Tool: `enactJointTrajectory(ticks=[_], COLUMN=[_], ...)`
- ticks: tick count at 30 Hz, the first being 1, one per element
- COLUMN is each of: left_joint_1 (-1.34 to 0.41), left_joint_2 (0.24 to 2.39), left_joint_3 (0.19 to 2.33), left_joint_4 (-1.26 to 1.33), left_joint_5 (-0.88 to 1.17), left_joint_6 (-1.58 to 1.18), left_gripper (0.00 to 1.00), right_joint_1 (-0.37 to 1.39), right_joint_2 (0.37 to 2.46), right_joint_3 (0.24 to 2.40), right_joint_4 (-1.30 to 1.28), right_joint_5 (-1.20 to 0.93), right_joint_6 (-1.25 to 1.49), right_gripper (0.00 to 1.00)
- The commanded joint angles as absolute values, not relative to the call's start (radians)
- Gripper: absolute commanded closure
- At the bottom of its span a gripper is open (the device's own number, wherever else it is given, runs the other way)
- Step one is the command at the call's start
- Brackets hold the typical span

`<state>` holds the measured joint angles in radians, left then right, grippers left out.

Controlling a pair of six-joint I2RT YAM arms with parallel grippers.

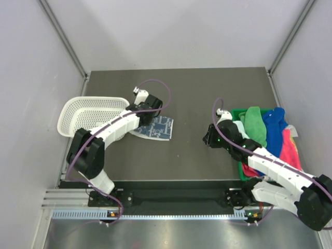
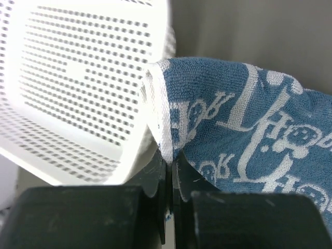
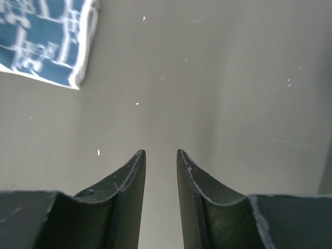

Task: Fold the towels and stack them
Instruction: Neatly place the folded towel into the bin

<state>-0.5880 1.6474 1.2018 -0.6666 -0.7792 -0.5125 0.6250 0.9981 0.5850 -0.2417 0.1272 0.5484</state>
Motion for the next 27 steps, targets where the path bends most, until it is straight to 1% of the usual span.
enactJointTrajectory(ticks=[1, 3, 6, 11, 17, 20, 22, 27], left_joint_1=[-0.509, -0.461, -0.395, -0.304, -0.244, -0.200, -0.177, -0.120], left_joint_2=[1.567, 1.520, 1.442, 1.417, 1.408, 1.402, 1.411, 1.482], left_joint_3=[1.200, 1.151, 1.121, 1.106, 1.003, 0.945, 0.939, 0.951], left_joint_4=[-0.631, -0.504, -0.402, -0.313, -0.142, -0.031, -0.022, -0.008], left_joint_5=[-0.862, -0.833, -0.828, -0.770, -0.756, -0.736, -0.706, -0.732], left_joint_6=[-0.402, -0.298, -0.203, -0.054, 0.095, 0.118, 0.103, 0.113], left_gripper=[1.00, 1.00, 1.00, 1.00, 1.00, 1.00, 1.00, 1.00], right_joint_1=[0.617, 0.617, 0.617, 0.617, 0.617, 0.615, 0.617, 0.617], right_joint_2=[1.008, 1.009, 1.028, 1.051, 1.089, 1.114, 1.132, 1.150], right_joint_3=[0.624, 0.624, 0.623, 0.624, 0.632, 0.630, 0.629, 0.606], right_joint_4=[-0.242, -0.242, -0.236, -0.222, -0.180, -0.158, -0.150, -0.115], right_joint_5=[0.117, 0.114, 0.098, 0.075, 0.041, 0.025, 0.017, 0.008], right_joint_6=[0.526, 0.523, 0.520, 0.508, 0.502, 0.497, 0.492, 0.489], right_gripper=[0.69, 0.69, 0.69, 0.70, 0.70, 0.70, 0.70, 0.71])
